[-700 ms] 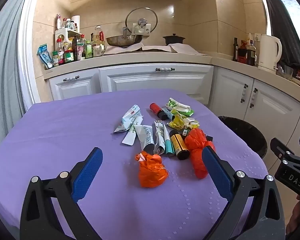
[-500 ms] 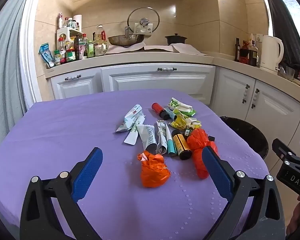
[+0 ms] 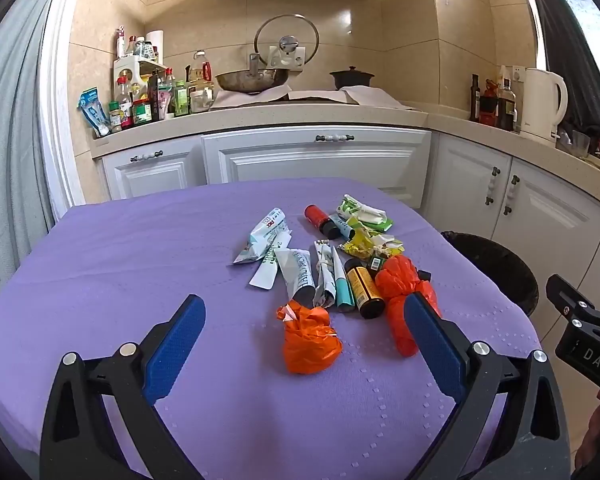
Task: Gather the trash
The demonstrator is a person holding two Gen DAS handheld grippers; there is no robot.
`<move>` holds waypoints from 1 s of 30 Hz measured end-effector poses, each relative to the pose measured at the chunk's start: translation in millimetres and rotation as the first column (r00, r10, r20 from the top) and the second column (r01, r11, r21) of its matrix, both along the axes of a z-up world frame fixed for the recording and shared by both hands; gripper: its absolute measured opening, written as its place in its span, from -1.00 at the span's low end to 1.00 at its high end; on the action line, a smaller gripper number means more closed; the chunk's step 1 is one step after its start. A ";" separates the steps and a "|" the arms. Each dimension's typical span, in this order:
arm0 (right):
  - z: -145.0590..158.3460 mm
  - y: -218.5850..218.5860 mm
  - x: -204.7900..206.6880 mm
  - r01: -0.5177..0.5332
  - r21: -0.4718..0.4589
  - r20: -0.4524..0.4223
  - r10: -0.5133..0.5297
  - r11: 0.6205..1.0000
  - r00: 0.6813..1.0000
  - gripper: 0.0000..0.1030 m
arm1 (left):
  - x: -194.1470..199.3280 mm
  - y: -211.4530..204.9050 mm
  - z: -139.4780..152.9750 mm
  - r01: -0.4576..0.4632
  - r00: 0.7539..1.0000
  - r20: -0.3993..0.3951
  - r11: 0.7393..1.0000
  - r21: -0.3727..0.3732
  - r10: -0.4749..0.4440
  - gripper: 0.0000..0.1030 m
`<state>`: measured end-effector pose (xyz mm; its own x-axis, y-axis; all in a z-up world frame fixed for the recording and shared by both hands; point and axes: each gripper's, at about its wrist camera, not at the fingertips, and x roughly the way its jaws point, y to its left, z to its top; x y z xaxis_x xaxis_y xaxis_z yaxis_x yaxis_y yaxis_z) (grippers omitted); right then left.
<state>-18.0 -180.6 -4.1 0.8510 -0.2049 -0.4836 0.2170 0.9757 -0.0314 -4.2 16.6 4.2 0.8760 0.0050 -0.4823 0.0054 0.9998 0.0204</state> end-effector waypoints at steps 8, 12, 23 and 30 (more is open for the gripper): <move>0.1 -0.3 -0.4 0.001 0.000 0.000 -0.001 1.000 1.000 0.92 | 1.4 -7.4 -4.3 -0.009 1.000 0.000 1.000 0.007 0.009 0.88; 0.2 -0.2 -0.5 0.000 -0.001 0.000 0.000 1.000 1.000 0.92 | 1.4 -6.9 -4.0 -0.008 1.000 0.000 1.000 0.008 0.008 0.88; 0.5 -0.7 -0.9 0.000 0.000 0.001 0.000 1.000 1.000 0.92 | 1.4 -6.8 -3.9 -0.008 1.000 0.000 1.000 0.008 0.008 0.88; 0.5 -0.9 -1.0 0.000 0.000 0.001 0.000 1.000 1.000 0.92 | 0.8 -6.5 -5.0 -0.009 1.000 -0.001 1.000 0.009 0.009 0.88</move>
